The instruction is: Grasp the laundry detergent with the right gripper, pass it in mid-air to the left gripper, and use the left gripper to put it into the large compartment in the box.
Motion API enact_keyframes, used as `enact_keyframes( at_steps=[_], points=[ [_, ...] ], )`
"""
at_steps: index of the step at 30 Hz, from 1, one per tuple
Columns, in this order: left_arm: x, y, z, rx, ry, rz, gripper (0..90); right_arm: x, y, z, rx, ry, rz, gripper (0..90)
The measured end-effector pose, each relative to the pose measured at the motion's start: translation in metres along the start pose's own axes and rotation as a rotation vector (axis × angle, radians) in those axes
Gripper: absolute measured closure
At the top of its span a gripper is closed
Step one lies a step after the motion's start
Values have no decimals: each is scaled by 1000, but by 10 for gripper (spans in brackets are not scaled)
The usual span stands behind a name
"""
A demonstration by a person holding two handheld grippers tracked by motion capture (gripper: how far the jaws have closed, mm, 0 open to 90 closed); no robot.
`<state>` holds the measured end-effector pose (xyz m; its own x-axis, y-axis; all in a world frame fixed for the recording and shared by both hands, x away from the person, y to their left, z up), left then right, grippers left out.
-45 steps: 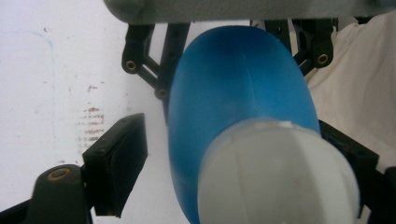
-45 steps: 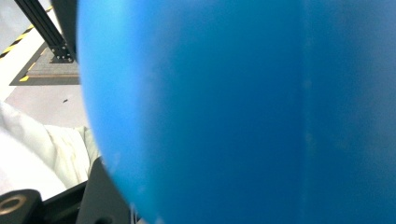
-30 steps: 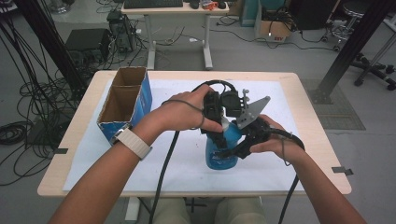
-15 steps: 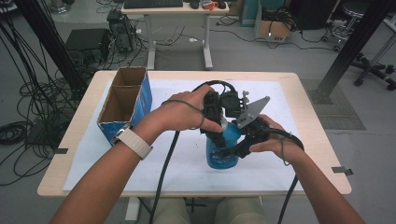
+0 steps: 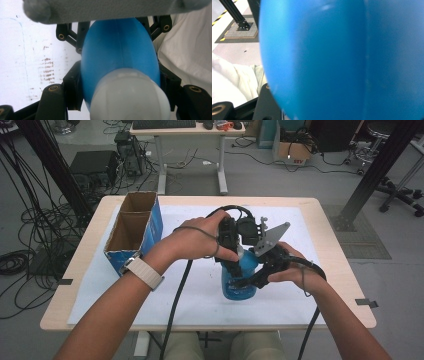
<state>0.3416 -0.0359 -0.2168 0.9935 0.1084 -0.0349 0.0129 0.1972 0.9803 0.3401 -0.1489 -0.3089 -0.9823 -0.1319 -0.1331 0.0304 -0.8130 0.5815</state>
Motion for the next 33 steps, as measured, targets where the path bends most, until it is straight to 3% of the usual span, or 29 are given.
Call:
enact_keyframes(
  at_steps=[33],
  points=[
    [-2, 8, 0, -2, -4, 21, 372, -2, 3, 6, -3, 28, -15, 424]
  ],
)
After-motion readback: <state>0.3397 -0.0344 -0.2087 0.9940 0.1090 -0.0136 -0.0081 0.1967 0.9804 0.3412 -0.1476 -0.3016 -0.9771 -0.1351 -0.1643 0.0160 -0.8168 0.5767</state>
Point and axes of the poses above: each handheld gripper's, and its own axes: y roughly backward along the jaws, z roughly out of its top, x roughly to its left, the point moved 2 cm from there along -y, roughly forward along the jaws, and after that the axes turned 12 degrees about y, right-handed, at the moved point
